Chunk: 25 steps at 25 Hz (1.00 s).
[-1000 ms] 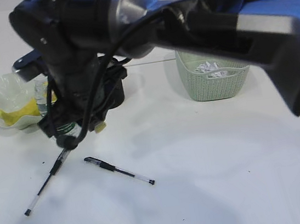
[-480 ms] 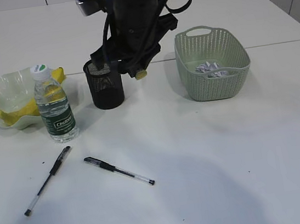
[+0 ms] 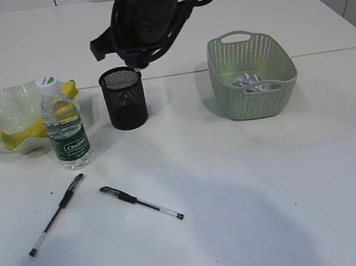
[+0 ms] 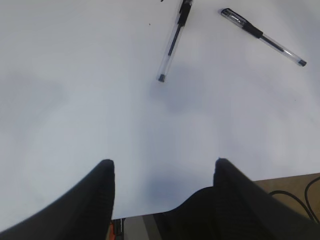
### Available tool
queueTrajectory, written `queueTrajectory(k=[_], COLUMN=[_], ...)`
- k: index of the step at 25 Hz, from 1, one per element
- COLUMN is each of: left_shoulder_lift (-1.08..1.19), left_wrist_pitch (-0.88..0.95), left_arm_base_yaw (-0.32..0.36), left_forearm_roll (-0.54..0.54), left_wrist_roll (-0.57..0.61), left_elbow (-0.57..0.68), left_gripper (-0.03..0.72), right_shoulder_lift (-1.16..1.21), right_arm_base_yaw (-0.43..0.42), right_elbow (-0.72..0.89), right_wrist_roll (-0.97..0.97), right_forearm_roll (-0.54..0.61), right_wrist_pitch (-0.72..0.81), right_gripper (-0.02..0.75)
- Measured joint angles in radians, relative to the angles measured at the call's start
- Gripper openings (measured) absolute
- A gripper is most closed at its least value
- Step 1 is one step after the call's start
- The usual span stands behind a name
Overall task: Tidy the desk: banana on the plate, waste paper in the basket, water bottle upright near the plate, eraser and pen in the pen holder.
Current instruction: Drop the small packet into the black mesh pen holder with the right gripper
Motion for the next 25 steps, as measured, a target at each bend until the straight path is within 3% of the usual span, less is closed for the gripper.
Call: queueTrajectory(k=[9, 25], left_shoulder_lift=[0.0, 0.0], left_wrist_pitch=[-0.011, -0.024], left_arm_base_yaw=[0.0, 0.0], left_forearm_roll=[0.0, 0.0], left_wrist_roll=[0.0, 0.0], left_elbow=[0.0, 0.0], left_gripper=[0.445, 0.445], right_shoulder_lift=[0.0, 0.085], right_arm_base_yaw=[0.0, 0.0], right_elbow=[0.0, 0.0], right_wrist_roll=[-0.003, -0.005], right_forearm_roll=[0.003, 0.008], right_wrist_pitch=[-0.23, -0.301], right_gripper=[0.123, 0.119])
